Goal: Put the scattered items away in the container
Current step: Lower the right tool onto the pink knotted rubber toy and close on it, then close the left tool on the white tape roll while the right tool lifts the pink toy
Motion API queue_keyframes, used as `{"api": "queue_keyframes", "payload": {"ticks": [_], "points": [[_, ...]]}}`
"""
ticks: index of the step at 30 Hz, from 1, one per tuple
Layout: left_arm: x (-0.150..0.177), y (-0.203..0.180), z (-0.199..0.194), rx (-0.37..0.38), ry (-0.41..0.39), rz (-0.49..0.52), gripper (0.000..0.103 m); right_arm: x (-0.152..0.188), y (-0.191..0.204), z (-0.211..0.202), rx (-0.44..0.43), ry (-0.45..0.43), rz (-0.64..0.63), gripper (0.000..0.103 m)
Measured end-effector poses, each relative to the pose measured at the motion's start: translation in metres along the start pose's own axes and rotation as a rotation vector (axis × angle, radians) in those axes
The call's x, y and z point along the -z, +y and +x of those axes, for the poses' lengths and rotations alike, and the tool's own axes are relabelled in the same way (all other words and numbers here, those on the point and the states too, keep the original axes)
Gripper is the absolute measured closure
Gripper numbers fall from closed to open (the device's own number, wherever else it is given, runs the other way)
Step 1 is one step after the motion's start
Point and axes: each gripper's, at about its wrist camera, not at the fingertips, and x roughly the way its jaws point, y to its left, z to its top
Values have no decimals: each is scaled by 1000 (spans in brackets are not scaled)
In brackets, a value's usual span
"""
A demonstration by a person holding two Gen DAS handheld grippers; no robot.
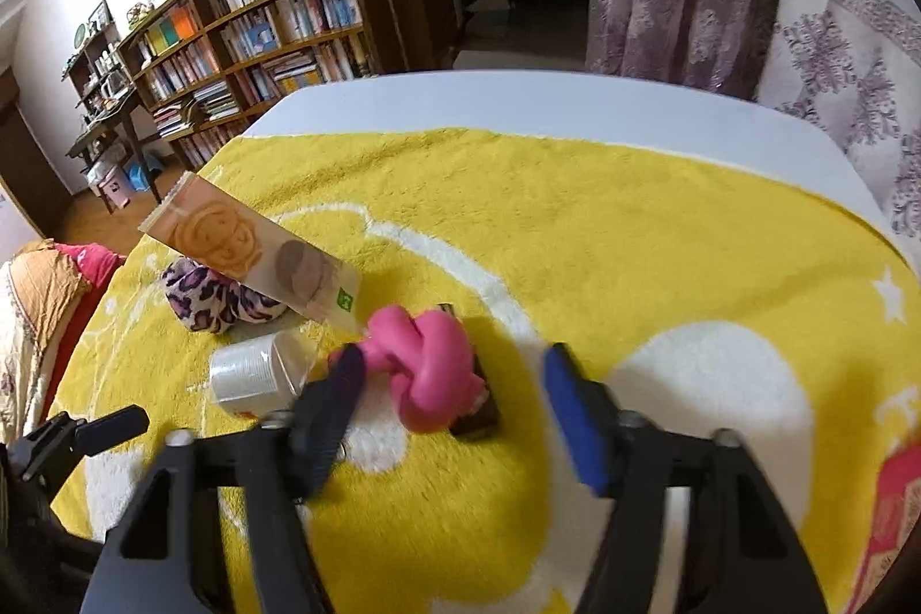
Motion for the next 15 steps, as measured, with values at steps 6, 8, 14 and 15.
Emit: {"api": "queue_keyframes", "payload": {"ticks": [6, 8, 14, 15], "points": [[-2, 2, 1, 5, -9, -4, 14, 8, 0, -10, -1, -36, 26, 69], [-3, 3, 1, 2, -16, -6, 14, 13, -3, -27, 2, -76, 40, 69], [-6, -3, 5, 20, -14, 6, 14, 31, -19, -73, 33, -138, 82, 69], [-7, -5, 5, 28, -14, 2, 14, 35, -23, -78, 42, -143, 93, 69]]}}
